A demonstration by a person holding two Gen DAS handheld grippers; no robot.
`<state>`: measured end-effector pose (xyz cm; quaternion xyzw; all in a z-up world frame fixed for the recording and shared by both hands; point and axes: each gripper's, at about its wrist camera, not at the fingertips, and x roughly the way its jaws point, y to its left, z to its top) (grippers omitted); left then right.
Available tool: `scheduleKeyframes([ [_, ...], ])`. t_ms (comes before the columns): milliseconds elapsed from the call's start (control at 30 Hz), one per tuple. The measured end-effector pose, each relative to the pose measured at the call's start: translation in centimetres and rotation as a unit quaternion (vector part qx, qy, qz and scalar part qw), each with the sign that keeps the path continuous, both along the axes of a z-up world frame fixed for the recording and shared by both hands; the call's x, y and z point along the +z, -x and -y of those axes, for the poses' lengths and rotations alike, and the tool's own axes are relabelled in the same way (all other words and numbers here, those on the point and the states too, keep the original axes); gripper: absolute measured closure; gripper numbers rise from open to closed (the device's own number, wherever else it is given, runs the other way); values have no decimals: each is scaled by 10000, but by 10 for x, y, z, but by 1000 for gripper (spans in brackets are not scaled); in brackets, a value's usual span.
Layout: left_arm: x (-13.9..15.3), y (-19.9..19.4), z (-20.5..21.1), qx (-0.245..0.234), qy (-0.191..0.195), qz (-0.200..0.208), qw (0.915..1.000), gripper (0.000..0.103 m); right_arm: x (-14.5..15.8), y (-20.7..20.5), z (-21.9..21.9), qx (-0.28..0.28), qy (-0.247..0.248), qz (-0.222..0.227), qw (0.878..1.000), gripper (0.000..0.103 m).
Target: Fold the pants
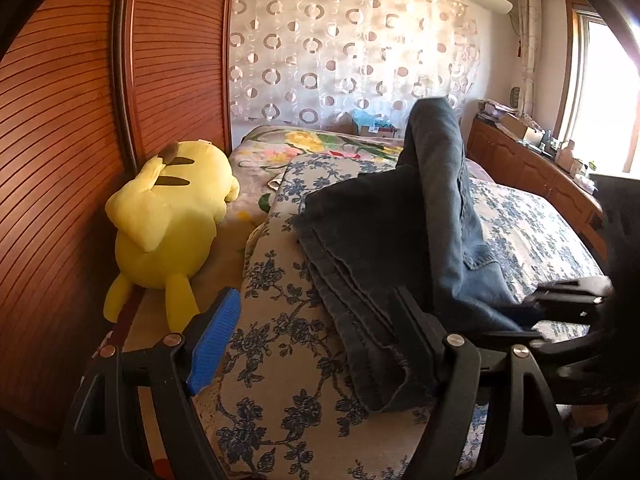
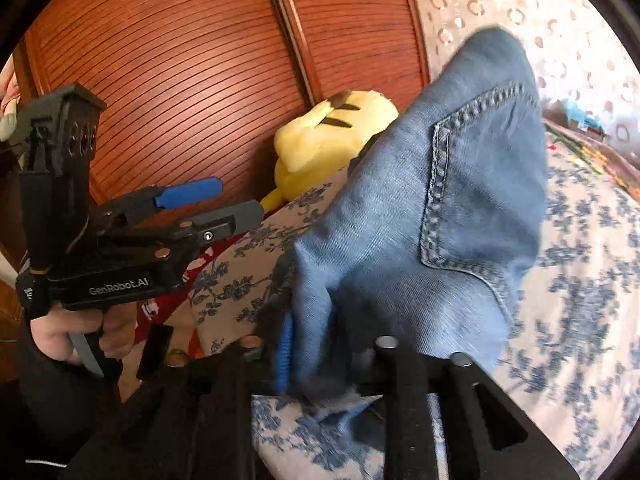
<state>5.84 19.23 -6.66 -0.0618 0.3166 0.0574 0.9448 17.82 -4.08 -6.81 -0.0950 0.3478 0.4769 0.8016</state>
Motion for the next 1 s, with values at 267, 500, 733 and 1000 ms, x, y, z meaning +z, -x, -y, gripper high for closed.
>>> scheduleKeyframes([
  [267, 11, -7, 20, -258, -5, 113, 9996, 26, 25, 20, 72, -434, -479, 381, 9972, 60],
  [500, 21, -15, 55, -680, -47, 234, 9974, 26, 17, 9, 95, -723, -464, 177, 9961, 87],
  [733, 10, -23, 80, -990, -72, 50, 9951, 26, 18, 9, 145, -1553, -404, 82, 9870, 87],
  [1000, -15, -34, 94, -1185, -48, -268, 9926, 26, 2, 11, 172, -2053, 31, -207, 9785, 79],
])
